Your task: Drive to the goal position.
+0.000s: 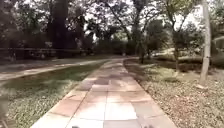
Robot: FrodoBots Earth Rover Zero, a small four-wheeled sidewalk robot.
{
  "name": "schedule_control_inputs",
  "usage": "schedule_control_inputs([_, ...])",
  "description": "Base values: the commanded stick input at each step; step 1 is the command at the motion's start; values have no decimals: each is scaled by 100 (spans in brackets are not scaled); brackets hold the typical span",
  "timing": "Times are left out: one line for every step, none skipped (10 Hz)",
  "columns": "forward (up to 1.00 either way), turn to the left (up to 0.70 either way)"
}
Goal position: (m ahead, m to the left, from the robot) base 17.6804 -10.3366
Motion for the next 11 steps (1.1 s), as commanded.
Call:
schedule_control_inputs([100, 0])
schedule_control_inputs([100, 0])
schedule_control_inputs([100, 0])
schedule_control_inputs([100, 0])
schedule_control_inputs([100, 0])
schedule_control_inputs([100, 0])
schedule_control_inputs([100, 0])
schedule_control_inputs([100, 0])
schedule_control_inputs([100, 0])
schedule_control_inputs([100, 0])
schedule_control_inputs([100, 0])
